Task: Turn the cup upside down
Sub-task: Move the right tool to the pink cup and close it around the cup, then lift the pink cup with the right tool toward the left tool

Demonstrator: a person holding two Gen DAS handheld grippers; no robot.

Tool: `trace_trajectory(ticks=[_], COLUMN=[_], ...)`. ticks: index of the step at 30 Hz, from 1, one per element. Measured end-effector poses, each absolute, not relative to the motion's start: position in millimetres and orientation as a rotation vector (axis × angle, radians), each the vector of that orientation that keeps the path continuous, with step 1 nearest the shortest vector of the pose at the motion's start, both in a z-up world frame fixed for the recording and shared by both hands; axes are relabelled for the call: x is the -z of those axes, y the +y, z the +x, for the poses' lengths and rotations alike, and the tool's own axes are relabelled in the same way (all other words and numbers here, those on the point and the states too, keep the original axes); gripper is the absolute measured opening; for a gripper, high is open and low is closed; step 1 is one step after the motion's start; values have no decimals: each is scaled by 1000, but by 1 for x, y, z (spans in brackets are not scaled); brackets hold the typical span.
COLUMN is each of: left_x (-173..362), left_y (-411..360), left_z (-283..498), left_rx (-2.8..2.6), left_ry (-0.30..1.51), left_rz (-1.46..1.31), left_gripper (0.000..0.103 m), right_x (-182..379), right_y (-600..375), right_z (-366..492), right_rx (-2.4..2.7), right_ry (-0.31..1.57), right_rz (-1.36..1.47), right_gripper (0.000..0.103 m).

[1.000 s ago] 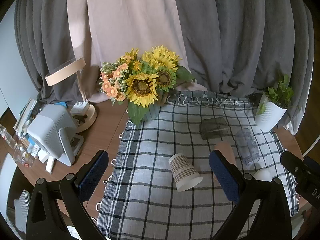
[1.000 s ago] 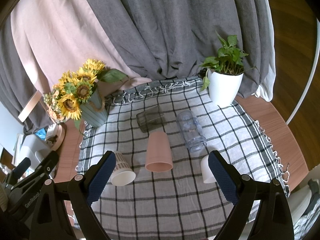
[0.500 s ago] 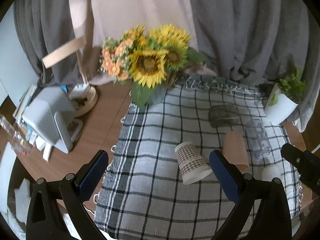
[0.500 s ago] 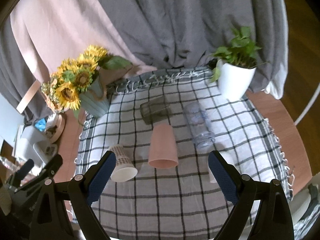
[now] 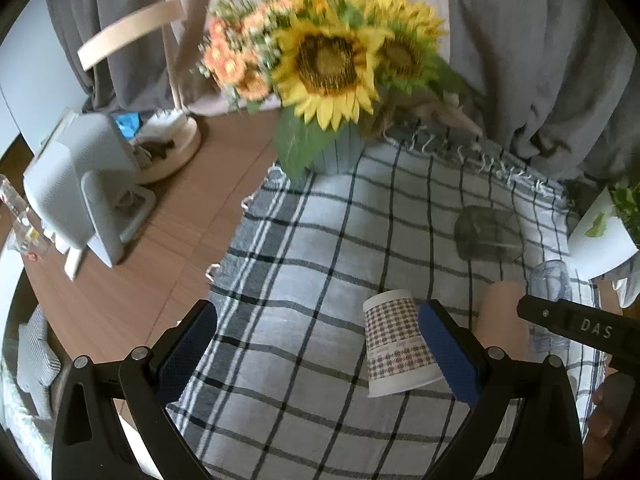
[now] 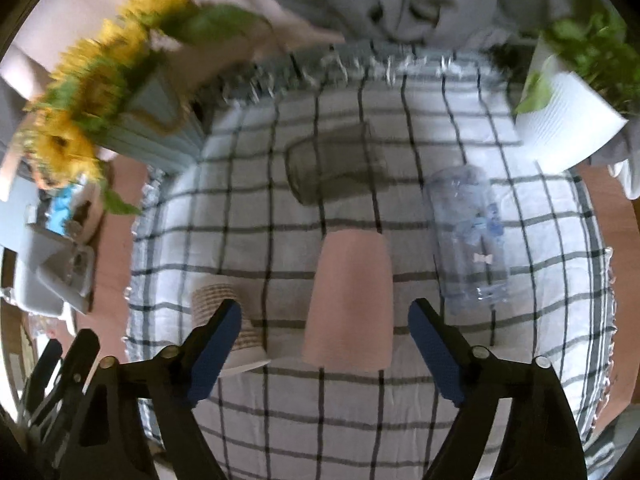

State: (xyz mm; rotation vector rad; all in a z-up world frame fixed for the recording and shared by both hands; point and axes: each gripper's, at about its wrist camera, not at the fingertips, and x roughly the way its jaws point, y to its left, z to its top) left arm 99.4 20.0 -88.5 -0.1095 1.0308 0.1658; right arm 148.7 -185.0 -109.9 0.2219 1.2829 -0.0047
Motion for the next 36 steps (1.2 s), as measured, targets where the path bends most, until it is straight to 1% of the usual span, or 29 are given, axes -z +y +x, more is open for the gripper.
trace_trajectory(ticks=[6, 15, 18, 24, 28, 33, 36], left_x=[110, 131, 134, 133, 127, 125, 128], left_y=[14, 18, 17, 16, 15, 15, 16], left_z=[114, 121, 121, 119, 110, 93, 82], left_rx=[-171, -201, -198, -182, -171, -140, -132], left_ry=[1093, 1144, 1150, 1143, 1125, 1125, 1138], left_rz=[-110, -102, -86, -75, -54, -22, -2], left_gripper=[103, 103, 103, 103, 103, 103, 103], right_x=[143, 184, 188, 179, 157, 123, 117], right_y=[-188, -181, -177, -174, -171, -156, -144], right_z=[173, 187, 186, 184, 170, 134, 107], right_rx=[22, 55, 87, 93, 96, 70, 58], right_ry=[1390, 1520, 1518, 1489, 1438, 1381, 1386], right_rz=[177, 130, 94, 110, 141, 159, 181], right_gripper=[84, 79, 71, 71, 71, 71, 71])
